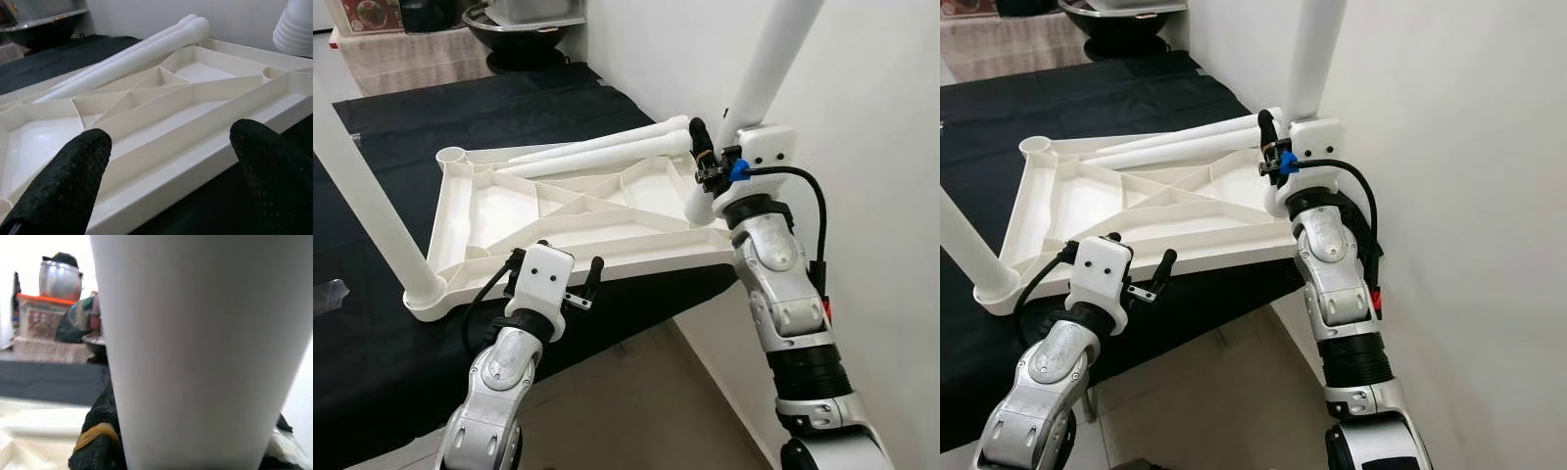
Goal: Building children table
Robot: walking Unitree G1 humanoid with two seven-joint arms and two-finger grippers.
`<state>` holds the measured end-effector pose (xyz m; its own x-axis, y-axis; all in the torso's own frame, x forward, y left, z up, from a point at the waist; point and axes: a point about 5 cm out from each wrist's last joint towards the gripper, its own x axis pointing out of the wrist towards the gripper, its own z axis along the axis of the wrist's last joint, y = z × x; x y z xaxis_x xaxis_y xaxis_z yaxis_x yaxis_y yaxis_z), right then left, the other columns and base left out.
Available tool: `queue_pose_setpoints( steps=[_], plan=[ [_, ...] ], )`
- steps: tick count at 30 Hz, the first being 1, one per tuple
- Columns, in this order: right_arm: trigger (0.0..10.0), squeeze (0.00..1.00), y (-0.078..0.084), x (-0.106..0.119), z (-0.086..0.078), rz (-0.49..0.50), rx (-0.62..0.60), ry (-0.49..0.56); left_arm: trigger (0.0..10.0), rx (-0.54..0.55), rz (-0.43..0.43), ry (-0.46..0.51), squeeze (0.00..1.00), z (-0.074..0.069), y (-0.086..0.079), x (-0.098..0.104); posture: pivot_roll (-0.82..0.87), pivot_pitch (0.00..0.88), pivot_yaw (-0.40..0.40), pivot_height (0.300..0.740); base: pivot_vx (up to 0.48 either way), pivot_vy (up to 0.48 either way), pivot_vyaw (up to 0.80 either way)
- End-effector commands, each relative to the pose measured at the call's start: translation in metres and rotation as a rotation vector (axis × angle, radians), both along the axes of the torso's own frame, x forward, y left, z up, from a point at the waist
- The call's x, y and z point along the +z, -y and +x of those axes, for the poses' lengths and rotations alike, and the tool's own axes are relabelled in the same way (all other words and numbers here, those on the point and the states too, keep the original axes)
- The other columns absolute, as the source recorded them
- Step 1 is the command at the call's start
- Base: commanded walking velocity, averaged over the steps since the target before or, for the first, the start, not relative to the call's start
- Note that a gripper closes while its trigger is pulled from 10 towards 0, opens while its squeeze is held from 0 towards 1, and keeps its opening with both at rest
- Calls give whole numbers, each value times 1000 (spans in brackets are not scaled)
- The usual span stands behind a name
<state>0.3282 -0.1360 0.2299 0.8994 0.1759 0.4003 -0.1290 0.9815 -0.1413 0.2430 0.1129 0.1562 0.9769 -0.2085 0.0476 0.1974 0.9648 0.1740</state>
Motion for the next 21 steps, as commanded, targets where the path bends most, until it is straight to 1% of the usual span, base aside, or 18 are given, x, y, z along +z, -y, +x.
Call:
queue_pose_setpoints(
  steps=[1,2,6,9,10,11,12,14,15,16,18,19,20,21],
  plan=[
    [10000,0,3,-10,-7,18,24,-25,10000,-23,-5,7,0,-6,2,0,-15,13,-55,740,0,0,0],
    [10000,0,7,-16,-16,5,37,-33,10000,-37,-4,17,0,-11,2,1,-18,10,-54,740,0,0,0],
    [10000,0,11,-21,-22,6,32,-56,10000,-41,13,25,0,-14,2,2,-19,7,-52,740,0,0,0],
    [10000,0,12,-32,-43,-6,50,-98,10000,-42,13,35,0,-19,2,5,-14,0,-52,740,0,0,0],
    [10000,0,12,-32,-43,-6,50,-98,10000,-42,13,35,0,-19,2,5,-14,0,-52,740,0,0,0],
    [10000,0,11,-35,-49,-12,60,-104,10000,-41,17,40,0,-20,2,6,-14,0,-52,740,0,0,0],
    [10000,0,11,-35,-49,-12,60,-104,10000,-41,17,40,0,-20,2,6,-14,0,-52,740,0,0,0],
    [10000,0,11,-33,-61,-14,53,-91,10000,-43,30,52,0,-22,2,7,-14,0,-47,740,0,0,0],
    [10000,0,11,-33,-61,-14,53,-91,10000,-43,30,52,0,-22,2,7,-14,0,-47,740,0,0,0],
    [10000,0,13,-26,-64,15,24,-70,10000,-42,32,62,0,-23,2,9,-17,0,-40,740,0,0,0],
    [10000,0,13,-26,-64,15,24,-70,10000,-42,32,62,0,-23,2,9,-17,0,-40,740,0,0,0],
    [10000,0,16,-19,-64,32,-7,-46,10000,-42,30,69,0,-24,2,10,-18,0,-34,740,0,0,0],
    [10000,0,19,-13,-65,24,-34,-27,10000,-39,28,77,0,-24,3,13,-19,0,-37,740,0,0,0],
    [10000,0,19,-13,-65,24,-34,-27,10000,-39,28,77,0,-24,3,13,-19,0,-37,740,0,0,0]
  ],
)
